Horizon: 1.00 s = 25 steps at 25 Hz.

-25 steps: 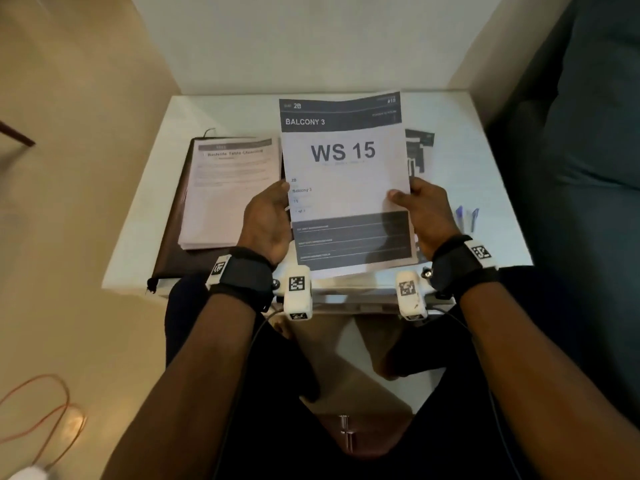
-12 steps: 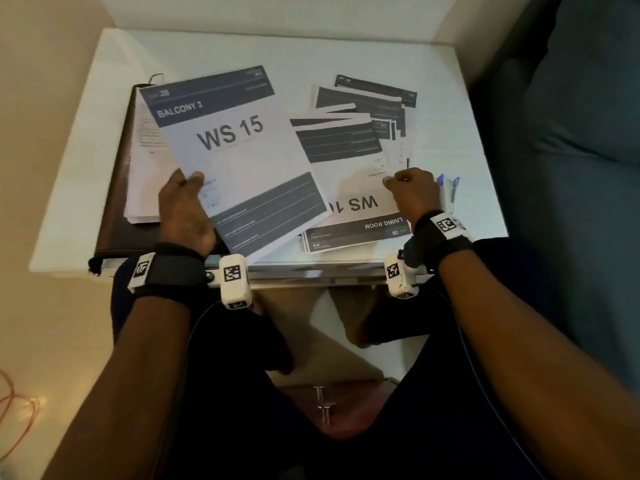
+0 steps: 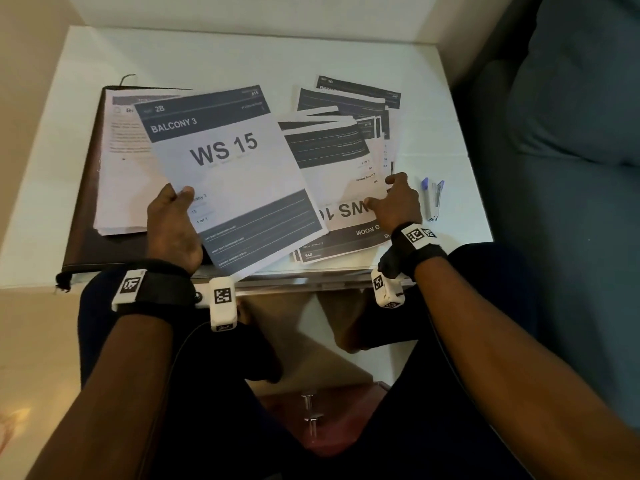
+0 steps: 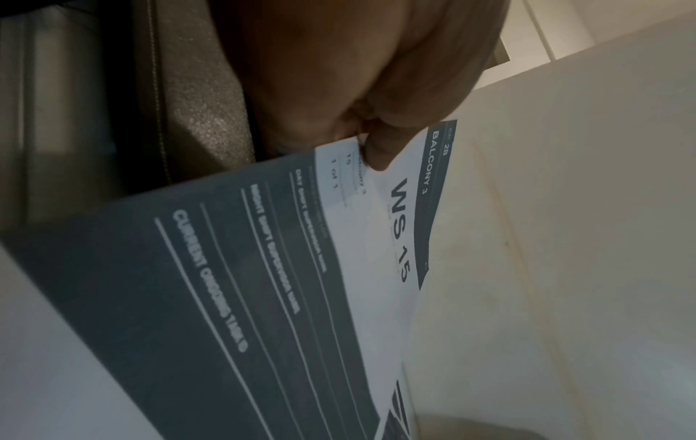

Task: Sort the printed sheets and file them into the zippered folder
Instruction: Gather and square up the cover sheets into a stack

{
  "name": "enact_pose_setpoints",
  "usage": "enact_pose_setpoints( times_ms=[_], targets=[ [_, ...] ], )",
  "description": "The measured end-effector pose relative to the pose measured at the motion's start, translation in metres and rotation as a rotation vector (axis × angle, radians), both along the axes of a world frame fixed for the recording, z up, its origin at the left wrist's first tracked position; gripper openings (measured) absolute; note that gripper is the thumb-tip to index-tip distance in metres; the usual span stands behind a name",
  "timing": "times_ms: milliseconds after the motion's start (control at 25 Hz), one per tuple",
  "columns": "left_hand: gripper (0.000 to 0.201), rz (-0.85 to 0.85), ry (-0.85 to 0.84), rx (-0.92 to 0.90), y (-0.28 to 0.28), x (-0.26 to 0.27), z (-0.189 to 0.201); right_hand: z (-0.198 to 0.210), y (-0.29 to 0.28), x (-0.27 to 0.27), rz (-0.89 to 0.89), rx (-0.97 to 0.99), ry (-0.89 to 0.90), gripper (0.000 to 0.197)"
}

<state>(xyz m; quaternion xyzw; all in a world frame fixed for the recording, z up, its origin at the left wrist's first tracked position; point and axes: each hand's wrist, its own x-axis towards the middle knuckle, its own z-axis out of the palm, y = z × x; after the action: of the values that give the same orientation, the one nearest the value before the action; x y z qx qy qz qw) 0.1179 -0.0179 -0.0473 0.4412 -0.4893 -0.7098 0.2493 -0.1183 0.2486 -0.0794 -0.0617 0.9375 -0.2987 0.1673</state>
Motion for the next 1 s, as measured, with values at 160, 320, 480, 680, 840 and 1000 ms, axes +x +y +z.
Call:
enact_pose_setpoints(
  times_ms=[160, 320, 480, 680, 840, 1000],
  targets=[
    [0.027, -0.031, 0.005, 0.053, 0.010, 0.001, 0.001, 0.007, 0.008, -0.004, -0.036, -0.012, 0.029, 0.040],
    [0.028, -0.067, 0.042, 0.117, 0.016, -0.001, 0.000, 0.029, 0.018, -0.007, 0.041, 0.036, 0.106, 0.027],
    [0.028, -0.057, 0.089, 0.209, 0.023, -0.003, 0.003, 0.089, 0.017, -0.020, 0.118, 0.110, 0.296, 0.040],
    [0.032, -0.049, 0.176, 0.325, 0.022, -0.001, 0.007, 0.200, -0.018, -0.039, 0.361, 0.367, 0.713, 0.036],
    [0.030, -0.068, 0.195, 0.338, 0.022, 0.000, 0.009, 0.247, -0.054, -0.034, 0.645, 0.429, 0.948, 0.031],
    [0.031, -0.114, 0.196, 0.318, 0.023, -0.001, 0.005, 0.241, -0.105, 0.003, 1.014, 0.506, 0.945, 0.025]
  ],
)
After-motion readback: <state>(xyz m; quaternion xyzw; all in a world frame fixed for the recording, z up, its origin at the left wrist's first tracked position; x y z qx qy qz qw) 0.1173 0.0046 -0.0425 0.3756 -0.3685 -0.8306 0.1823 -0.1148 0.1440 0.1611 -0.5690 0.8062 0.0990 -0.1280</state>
